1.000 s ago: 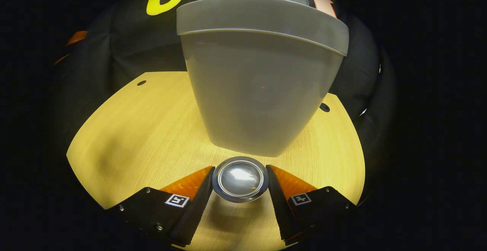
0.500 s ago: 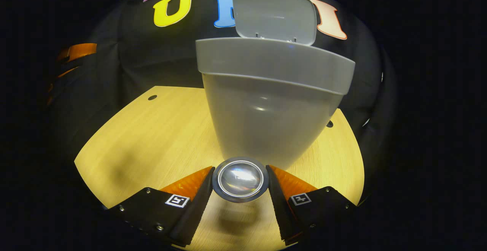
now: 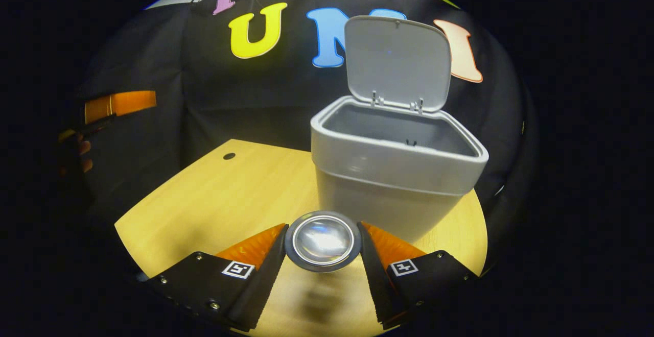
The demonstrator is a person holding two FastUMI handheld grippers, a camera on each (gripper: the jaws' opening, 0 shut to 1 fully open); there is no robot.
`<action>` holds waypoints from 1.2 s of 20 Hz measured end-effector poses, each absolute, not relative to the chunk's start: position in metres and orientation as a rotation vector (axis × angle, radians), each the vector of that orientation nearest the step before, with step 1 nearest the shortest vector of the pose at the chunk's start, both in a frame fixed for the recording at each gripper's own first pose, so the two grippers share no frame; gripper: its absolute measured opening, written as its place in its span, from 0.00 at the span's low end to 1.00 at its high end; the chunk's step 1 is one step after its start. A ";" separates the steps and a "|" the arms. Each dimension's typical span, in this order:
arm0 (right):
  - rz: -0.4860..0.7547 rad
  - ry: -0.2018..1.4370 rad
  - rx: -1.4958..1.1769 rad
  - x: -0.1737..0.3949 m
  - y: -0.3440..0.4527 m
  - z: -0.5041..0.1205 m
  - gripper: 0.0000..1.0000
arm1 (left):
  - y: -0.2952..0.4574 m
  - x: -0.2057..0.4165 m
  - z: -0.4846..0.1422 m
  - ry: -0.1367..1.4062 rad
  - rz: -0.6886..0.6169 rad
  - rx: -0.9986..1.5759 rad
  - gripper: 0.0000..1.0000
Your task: Press the lid of the desktop garbage bin to open it, pick up the crumpled paper on the desktop and throw it into the bin, then pick up the pop can on the desktop and drop it into the bin, and finally close the garbage bin lid.
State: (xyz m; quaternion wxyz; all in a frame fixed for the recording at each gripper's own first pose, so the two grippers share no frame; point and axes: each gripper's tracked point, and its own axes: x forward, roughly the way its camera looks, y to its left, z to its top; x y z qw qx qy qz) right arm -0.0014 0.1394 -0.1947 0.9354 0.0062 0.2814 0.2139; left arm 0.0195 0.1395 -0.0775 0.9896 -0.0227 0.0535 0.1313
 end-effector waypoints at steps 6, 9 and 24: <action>0.488 0.465 0.045 0.008 0.158 -0.145 0.81 | 0.151 0.007 -0.075 0.104 0.288 -0.047 0.97; 0.508 0.414 0.058 0.013 0.165 -0.121 0.81 | 0.155 0.002 -0.074 0.101 0.297 -0.049 0.97; 0.452 0.206 0.177 0.058 0.137 -0.028 0.81 | 0.160 -0.004 -0.067 0.090 0.311 -0.049 0.97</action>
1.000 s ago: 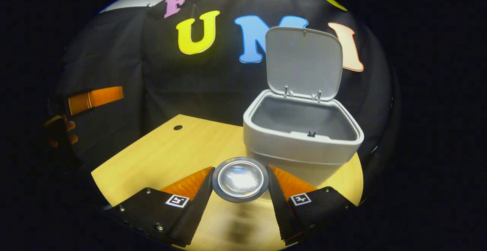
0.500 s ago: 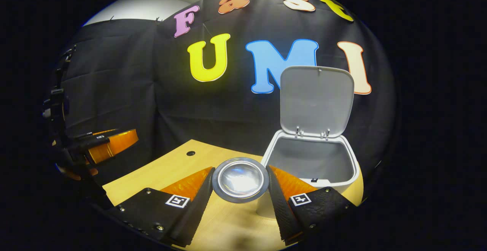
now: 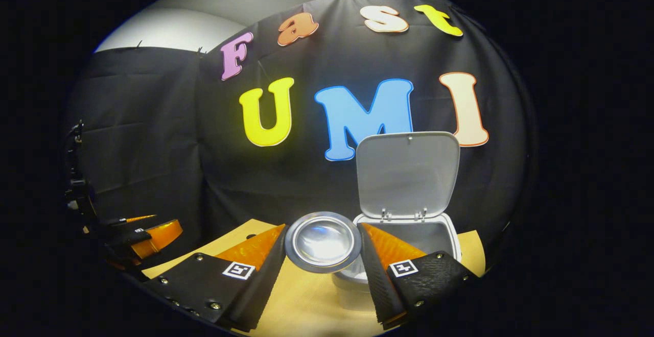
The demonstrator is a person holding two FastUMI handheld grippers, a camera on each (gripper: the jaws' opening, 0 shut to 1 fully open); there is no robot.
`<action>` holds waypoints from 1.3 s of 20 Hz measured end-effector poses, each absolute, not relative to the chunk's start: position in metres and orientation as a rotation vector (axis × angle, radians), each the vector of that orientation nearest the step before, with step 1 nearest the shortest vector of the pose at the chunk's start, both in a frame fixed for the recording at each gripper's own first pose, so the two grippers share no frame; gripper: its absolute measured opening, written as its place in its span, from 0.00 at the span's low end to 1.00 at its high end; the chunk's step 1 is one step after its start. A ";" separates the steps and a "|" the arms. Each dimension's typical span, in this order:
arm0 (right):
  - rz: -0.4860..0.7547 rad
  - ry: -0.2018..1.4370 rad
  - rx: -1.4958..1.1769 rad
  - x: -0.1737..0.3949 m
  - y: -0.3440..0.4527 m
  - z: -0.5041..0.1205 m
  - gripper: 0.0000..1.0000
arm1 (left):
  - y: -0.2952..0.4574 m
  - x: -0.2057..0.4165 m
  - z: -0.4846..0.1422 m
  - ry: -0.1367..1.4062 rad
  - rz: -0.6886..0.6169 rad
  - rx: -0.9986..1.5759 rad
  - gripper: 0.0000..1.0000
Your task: Press the lid of the desktop garbage bin to open it, pick up the crumpled paper on the desktop and throw it into the bin, then pick up the pop can on the desktop and drop it into the bin, and finally close the garbage bin lid.
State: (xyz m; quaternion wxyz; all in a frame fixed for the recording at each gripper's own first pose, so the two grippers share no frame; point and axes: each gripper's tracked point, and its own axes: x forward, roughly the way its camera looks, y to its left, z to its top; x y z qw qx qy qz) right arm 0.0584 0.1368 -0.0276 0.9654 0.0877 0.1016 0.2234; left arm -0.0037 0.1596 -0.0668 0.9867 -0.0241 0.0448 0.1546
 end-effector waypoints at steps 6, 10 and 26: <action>0.350 0.191 0.191 0.077 0.095 -0.030 0.81 | 0.156 0.000 -0.071 0.096 0.300 -0.048 0.97; 0.286 0.193 0.176 0.086 0.070 -0.037 0.81 | 0.155 0.001 -0.071 0.100 0.295 -0.045 0.96; 0.182 0.294 0.137 0.098 0.029 -0.092 0.81 | 0.153 0.004 -0.072 0.109 0.293 -0.038 0.96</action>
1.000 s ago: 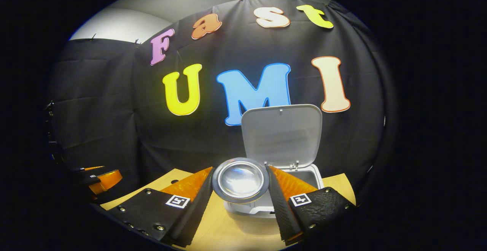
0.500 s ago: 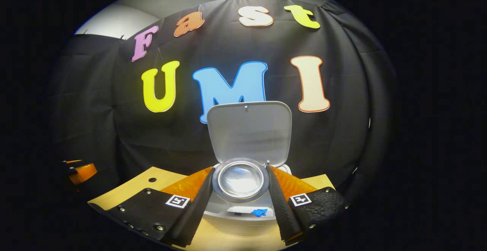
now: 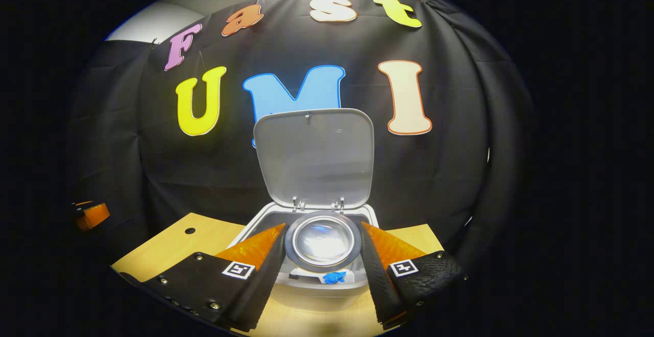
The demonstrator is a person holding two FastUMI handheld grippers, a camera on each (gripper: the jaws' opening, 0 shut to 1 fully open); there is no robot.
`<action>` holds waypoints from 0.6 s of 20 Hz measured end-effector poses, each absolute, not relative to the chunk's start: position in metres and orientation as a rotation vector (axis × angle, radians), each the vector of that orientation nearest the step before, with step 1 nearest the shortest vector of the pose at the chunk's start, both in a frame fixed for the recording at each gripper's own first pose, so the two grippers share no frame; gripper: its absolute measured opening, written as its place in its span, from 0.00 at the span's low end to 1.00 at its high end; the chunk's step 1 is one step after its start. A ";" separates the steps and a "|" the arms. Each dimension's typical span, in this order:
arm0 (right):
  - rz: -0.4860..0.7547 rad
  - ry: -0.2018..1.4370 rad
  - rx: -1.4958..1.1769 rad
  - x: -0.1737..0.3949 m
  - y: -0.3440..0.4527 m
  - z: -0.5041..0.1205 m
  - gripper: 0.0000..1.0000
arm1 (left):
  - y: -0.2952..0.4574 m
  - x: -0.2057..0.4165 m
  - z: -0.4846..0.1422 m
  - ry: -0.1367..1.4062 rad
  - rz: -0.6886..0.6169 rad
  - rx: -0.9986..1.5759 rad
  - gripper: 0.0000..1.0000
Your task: Press the lid of the desktop garbage bin to open it, pick up the crumpled paper on the desktop and throw it into the bin, then pick up the pop can on the desktop and drop it into the bin, and finally close the garbage bin lid.
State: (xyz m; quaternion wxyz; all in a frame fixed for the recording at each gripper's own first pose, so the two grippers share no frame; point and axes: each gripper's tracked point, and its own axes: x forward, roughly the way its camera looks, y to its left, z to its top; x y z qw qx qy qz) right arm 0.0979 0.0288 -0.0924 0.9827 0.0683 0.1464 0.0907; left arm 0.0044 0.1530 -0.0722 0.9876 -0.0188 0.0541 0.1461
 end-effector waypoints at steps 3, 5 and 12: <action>0.176 0.312 0.136 0.098 0.028 -0.101 0.81 | 0.153 0.004 -0.072 0.111 0.291 -0.039 0.96; 0.171 0.320 0.134 0.098 0.027 -0.104 0.81 | 0.153 0.004 -0.072 0.112 0.289 -0.037 0.96; 0.156 0.328 0.139 0.100 0.025 -0.106 0.84 | 0.152 0.005 -0.072 0.115 0.282 -0.031 0.97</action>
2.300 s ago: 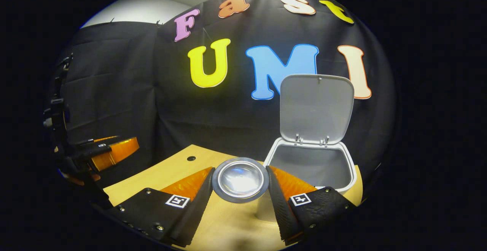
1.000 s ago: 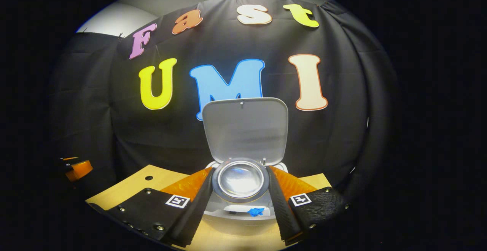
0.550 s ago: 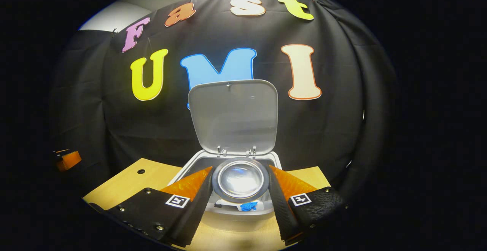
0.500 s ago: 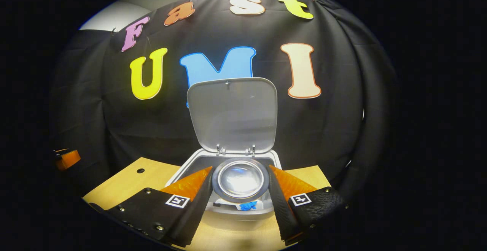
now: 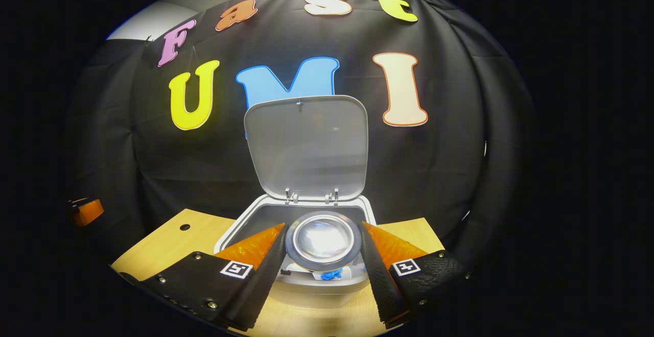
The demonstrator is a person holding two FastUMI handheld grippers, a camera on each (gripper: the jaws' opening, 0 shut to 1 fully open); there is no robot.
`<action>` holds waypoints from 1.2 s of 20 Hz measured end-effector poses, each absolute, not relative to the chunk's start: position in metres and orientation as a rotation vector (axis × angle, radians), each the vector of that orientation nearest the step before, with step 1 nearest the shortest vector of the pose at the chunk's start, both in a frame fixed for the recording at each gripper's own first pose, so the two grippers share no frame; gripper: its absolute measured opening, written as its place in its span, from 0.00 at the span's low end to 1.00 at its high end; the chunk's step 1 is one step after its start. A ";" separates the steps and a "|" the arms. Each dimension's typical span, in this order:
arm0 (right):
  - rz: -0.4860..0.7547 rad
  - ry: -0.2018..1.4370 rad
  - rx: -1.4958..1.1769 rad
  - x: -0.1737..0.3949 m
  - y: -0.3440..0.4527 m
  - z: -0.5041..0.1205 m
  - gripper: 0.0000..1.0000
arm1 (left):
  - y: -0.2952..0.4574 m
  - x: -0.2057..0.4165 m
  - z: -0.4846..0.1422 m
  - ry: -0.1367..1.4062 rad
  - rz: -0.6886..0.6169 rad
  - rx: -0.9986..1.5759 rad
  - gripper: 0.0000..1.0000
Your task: Press the lid of the desktop garbage bin to open it, pick up the crumpled paper on the desktop and throw it into the bin, then pick up the pop can on the desktop and drop it into the bin, and finally close the garbage bin lid.
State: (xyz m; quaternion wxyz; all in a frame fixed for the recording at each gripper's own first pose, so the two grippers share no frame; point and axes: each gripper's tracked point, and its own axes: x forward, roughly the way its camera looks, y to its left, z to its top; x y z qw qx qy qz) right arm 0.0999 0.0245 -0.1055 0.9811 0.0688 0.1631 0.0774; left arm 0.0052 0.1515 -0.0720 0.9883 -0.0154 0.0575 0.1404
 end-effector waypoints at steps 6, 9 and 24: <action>0.149 0.323 0.151 0.100 0.023 -0.103 0.90 | 0.150 0.006 -0.071 0.118 0.274 -0.031 0.97; 0.147 0.321 0.152 0.099 0.022 -0.102 0.92 | 0.150 0.006 -0.071 0.117 0.269 -0.033 0.97; 0.149 0.278 0.141 0.104 0.025 -0.078 0.92 | 0.148 0.009 -0.074 0.131 0.254 -0.050 0.97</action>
